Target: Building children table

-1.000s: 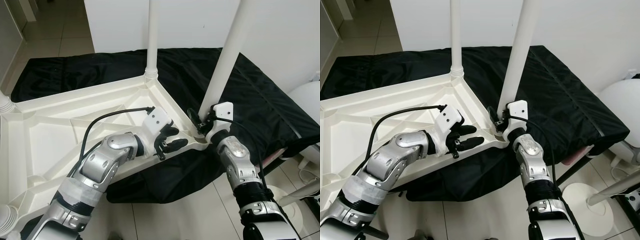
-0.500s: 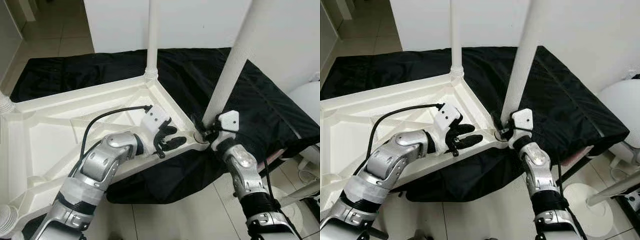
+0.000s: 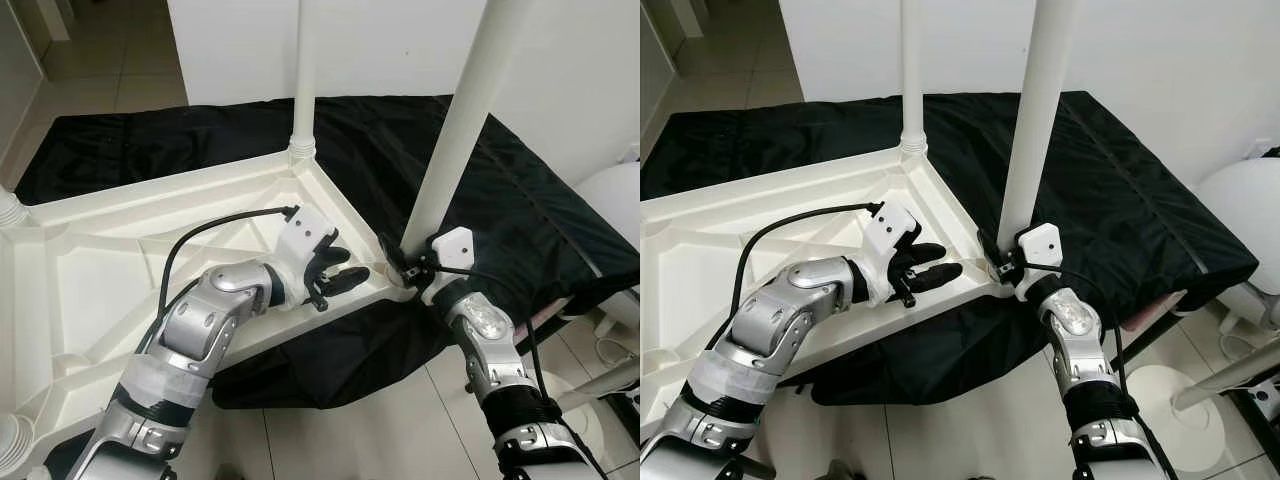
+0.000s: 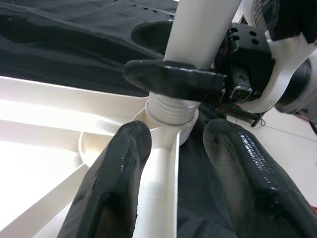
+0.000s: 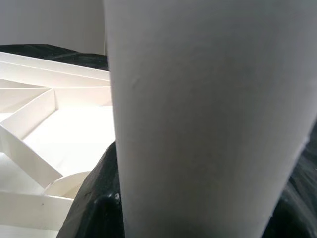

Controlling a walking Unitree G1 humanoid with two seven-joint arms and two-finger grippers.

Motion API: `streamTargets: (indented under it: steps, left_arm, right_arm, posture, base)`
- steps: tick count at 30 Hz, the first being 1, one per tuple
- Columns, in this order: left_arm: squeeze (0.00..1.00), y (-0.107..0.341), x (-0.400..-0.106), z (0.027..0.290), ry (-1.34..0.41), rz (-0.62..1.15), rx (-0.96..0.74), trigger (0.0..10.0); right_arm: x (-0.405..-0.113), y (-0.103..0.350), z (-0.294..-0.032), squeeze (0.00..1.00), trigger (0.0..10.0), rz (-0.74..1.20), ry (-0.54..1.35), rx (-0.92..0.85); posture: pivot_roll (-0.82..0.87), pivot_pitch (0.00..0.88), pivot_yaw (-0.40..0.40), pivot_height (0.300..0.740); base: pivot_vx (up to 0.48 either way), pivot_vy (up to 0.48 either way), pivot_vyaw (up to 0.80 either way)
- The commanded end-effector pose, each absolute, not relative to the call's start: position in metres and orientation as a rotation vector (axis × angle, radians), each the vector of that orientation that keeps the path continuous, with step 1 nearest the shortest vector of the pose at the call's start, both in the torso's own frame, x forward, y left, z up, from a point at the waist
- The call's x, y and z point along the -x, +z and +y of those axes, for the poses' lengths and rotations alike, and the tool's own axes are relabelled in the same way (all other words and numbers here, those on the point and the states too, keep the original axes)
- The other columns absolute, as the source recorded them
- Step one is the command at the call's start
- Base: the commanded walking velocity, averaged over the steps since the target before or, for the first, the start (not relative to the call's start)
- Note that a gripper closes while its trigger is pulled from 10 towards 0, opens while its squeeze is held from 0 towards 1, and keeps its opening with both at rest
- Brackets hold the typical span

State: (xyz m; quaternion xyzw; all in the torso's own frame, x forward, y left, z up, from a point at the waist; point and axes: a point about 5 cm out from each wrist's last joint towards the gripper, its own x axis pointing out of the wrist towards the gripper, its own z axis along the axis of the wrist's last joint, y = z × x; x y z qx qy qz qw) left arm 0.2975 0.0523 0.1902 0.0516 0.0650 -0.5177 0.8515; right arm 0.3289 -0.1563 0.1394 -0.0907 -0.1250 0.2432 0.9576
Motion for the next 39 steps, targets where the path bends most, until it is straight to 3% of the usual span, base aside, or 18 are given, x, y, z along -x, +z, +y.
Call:
streamTargets:
  steps: [1,7,14,31,39]
  left_arm:
    - [0.0,0.195,-0.303,0.055,-0.972,0.12,-0.132,10.0]
    - [0.0,0.197,-0.303,0.055,-0.968,0.116,-0.128,10.0]
    - [0.0,0.2,-0.303,0.055,-0.966,0.106,-0.121,10.0]
    - [0.0,0.202,-0.303,0.057,-0.961,0.106,-0.125,10.0]
    - [0.0,0.202,-0.302,0.057,-0.959,0.107,-0.124,10.0]
  right_arm:
    - [-0.324,0.114,-0.153,0.0,10.0,-0.14,0.525,0.183]
    - [-0.324,0.112,-0.147,0.0,10.0,-0.136,0.547,0.184]
    - [-0.332,0.095,-0.145,0.0,10.0,0.013,0.454,0.05]
    - [-0.337,0.093,-0.145,0.0,10.0,0.046,0.371,-0.125]
    - [-0.331,0.091,-0.145,0.0,10.0,0.007,0.363,-0.077]
  posture:
    - [0.05,0.08,-0.028,0.74]
    - [0.05,0.081,-0.031,0.74]
    - [0.05,0.082,-0.03,0.74]
    - [0.06,0.089,-0.025,0.74]
    - [0.06,0.094,-0.022,0.74]
  base:
    - [0.0,0.0,0.0]
    - [0.0,0.0,0.0]
    - [0.0,0.0,0.0]
    - [0.0,0.0,0.0]
    - [0.0,0.0,0.0]
